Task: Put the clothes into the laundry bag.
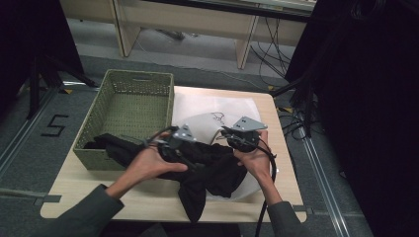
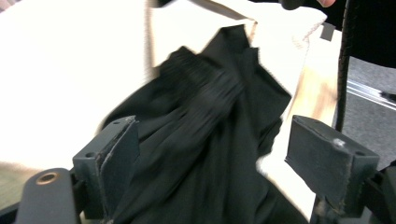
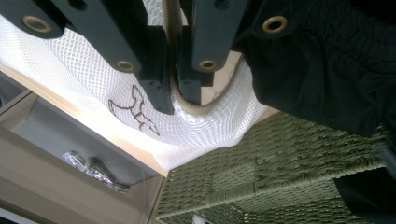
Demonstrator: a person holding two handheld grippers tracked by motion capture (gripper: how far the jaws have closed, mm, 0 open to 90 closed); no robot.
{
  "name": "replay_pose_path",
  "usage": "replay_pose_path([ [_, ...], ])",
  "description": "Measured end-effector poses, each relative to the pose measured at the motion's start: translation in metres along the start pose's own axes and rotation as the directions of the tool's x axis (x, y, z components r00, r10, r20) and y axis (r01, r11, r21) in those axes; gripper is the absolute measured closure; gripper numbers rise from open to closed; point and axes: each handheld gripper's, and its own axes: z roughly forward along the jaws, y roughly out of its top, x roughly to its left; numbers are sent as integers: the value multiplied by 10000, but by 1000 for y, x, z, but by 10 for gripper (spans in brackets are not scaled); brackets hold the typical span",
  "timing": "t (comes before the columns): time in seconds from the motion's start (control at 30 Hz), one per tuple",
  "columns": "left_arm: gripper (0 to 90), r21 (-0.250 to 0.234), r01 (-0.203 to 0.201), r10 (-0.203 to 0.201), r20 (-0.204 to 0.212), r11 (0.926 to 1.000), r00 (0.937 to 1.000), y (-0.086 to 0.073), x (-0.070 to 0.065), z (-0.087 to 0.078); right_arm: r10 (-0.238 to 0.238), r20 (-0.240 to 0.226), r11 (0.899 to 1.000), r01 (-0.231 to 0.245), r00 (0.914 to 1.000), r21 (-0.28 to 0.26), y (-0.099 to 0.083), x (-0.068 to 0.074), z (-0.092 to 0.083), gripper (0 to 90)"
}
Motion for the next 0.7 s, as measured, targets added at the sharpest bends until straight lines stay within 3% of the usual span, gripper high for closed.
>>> replay_pose_path([
  [0.1,166,54,367,-363,-596,9993,9976,-15,18,-30,-20,22,10000,20,10000,-15,0,0,0,859],
  [0.2,163,247,586,-561,-937,9980,9940,-35,37,-53,-6,8,10000,6,10000,1,0,0,0,858],
  [0.37,164,200,1361,-1311,-1617,9905,9781,-69,65,-79,-15,-4,10000,15,10000,-6,-1,-1,0,858],
  [0.47,161,284,1740,-1657,-1893,9843,9679,-90,82,-85,139,-61,9999,-139,9999,88,-1,-1,-1,856],
  [0.63,156,450,1767,-1671,-1660,9832,9719,-113,98,-84,80,-45,9999,-80,10000,75,-1,-1,-1,856],
  [0.7,160,578,1981,-1845,-1847,9785,9653,-119,99,-81,80,-82,9999,-79,9999,131,-1,-1,-1,855],
])
